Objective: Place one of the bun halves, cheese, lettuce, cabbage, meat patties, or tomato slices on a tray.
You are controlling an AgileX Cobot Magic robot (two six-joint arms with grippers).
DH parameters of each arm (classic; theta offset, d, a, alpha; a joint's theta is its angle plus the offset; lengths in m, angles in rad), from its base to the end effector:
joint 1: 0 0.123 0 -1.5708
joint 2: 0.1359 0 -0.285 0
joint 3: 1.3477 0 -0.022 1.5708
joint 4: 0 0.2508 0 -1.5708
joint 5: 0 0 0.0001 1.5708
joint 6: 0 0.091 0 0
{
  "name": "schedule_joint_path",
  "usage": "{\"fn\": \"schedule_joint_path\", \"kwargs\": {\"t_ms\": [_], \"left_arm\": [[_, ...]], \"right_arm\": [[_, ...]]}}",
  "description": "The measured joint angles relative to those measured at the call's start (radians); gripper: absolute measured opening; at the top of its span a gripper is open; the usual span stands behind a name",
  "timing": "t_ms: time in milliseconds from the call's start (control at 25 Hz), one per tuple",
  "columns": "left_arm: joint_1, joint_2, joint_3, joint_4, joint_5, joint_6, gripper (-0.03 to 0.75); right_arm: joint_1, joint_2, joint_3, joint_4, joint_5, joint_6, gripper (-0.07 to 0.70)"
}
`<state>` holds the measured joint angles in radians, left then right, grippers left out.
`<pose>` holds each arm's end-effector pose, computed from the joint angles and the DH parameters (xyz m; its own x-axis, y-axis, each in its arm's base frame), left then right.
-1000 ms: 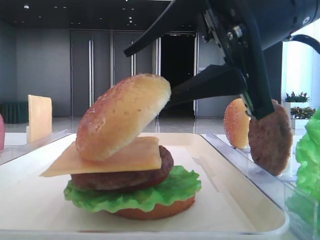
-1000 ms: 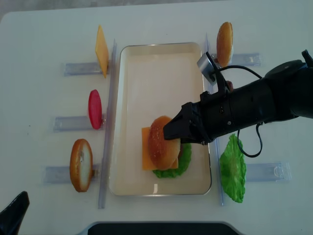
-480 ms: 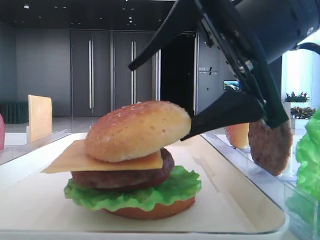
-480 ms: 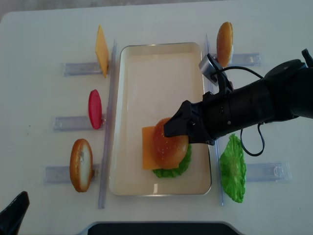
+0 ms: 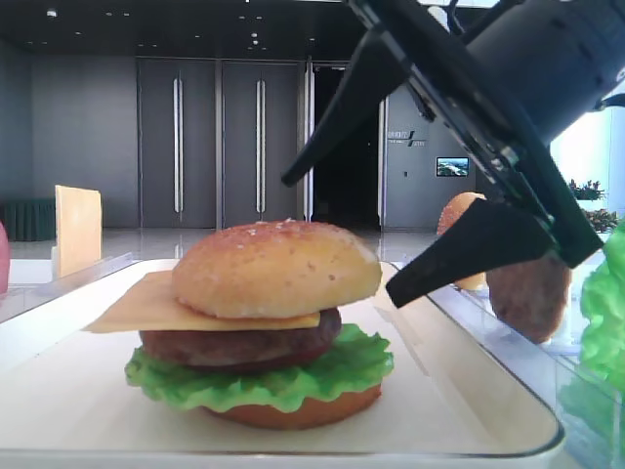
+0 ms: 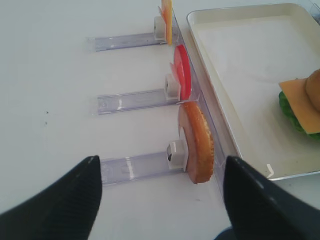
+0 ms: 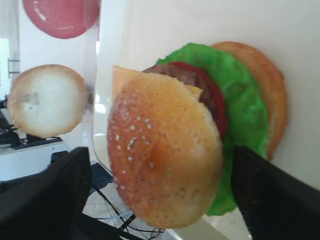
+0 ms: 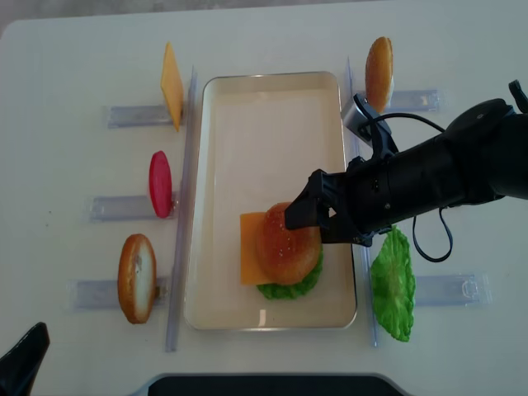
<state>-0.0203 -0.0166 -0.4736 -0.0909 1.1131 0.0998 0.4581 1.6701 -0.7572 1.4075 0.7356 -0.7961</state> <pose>-0.0070 -0.0073 0.2660 -0.5027 0.0695 -0.8617 0.1204 0.9927 0.0098 0.2344 0.1828 0.1744 -0.9808 -0.0426 -0.1903 -0.1749 0.6235 0.7620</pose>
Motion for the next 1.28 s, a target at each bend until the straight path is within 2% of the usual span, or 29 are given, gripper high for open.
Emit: {"fn": "schedule_joint_path", "kwargs": {"t_ms": [120,280,600,720,880,1080,1200,1280], "left_arm": [[0.000,0.000,0.000,0.000,0.000,0.000,0.576],[0.000,0.000,0.000,0.000,0.000,0.000,0.576],[0.000,0.000,0.000,0.000,0.000,0.000,0.576],[0.000,0.000,0.000,0.000,0.000,0.000,0.576],[0.000,0.000,0.000,0.000,0.000,0.000,0.576],[0.000,0.000,0.000,0.000,0.000,0.000,0.576],[0.000,0.000,0.000,0.000,0.000,0.000,0.576],[0.000,0.000,0.000,0.000,0.000,0.000,0.576]], "right_arm": [[0.000,-0.019,0.000,-0.071,-0.043,0.048,0.574],[0.000,-0.071,0.000,-0.139,-0.067,0.076,0.574],[0.000,-0.212,0.000,-0.204,-0.023,0.102,0.575],[0.000,-0.282,-0.008,-0.302,-0.011,0.144,0.575],[-0.014,-0.356,-0.079,-0.621,0.035,0.361,0.575],[-0.090,-0.416,-0.190,-1.090,0.104,0.654,0.575],[-0.145,-0.438,-0.224,-1.347,0.145,0.768,0.575],[-0.182,-0.457,-0.229,-1.465,0.156,0.809,0.575]]}}
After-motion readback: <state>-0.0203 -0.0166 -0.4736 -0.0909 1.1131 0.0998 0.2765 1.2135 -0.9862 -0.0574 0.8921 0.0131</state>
